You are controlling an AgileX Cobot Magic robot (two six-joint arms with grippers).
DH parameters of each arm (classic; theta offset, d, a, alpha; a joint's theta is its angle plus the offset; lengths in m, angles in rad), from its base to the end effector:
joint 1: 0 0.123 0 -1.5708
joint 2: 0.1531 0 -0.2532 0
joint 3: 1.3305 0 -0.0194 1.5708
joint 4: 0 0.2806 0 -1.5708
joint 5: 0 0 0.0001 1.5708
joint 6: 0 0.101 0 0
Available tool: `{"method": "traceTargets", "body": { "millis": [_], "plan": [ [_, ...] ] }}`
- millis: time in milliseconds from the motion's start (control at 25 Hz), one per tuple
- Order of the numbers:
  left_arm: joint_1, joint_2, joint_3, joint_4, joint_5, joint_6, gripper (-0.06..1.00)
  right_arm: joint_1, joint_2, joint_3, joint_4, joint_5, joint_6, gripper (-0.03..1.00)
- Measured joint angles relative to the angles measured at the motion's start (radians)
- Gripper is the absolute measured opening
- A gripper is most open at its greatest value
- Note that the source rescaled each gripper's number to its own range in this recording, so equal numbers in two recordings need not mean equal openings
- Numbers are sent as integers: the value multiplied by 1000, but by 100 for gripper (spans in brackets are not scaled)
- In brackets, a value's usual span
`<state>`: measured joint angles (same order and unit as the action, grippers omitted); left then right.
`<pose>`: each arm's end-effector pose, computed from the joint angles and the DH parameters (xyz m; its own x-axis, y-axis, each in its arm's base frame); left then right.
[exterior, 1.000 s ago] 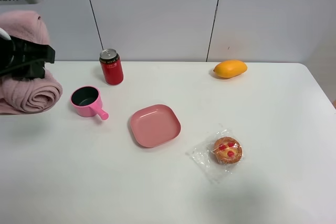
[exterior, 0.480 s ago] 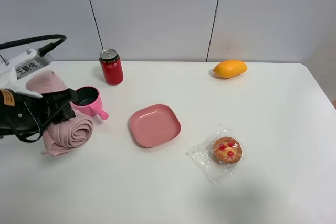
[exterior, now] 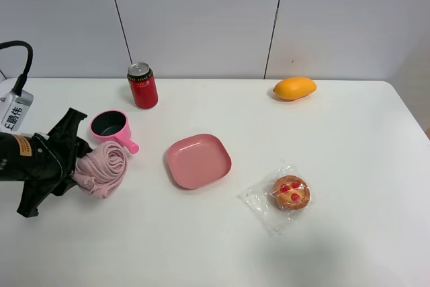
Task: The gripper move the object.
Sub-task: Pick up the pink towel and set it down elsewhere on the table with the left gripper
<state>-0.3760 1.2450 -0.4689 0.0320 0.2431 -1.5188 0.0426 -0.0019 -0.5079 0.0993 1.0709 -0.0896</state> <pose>0.2287 -0.0895 0.1279 -0.4236 -0.9041 -0.0556 -0.7140 0.3711 -0.5938 0.0600 0.0114 0.2891 -0.4487 -0.0609 -0.8916 -0.1388 0.9903 0.0022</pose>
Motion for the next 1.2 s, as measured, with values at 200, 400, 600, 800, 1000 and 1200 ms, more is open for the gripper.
{"method": "traceTargets", "body": {
  "millis": [200,400,600,800,1000,1200],
  "plan": [
    [0,118,0,1,-110,-148,1,0,0,0,0,0,0,100],
    [0,242,0,6,-103,-165,1,0,0,0,0,0,0,100],
    [0,308,-2,53,-74,-164,1,0,0,0,0,0,0,100],
    [0,361,-6,70,-81,-161,1,0,0,0,0,0,0,100],
    [0,370,-9,70,-85,-161,1,0,0,0,0,0,0,100],
    [0,370,-9,70,-85,-161,1,0,0,0,0,0,0,100]
  ]
}}
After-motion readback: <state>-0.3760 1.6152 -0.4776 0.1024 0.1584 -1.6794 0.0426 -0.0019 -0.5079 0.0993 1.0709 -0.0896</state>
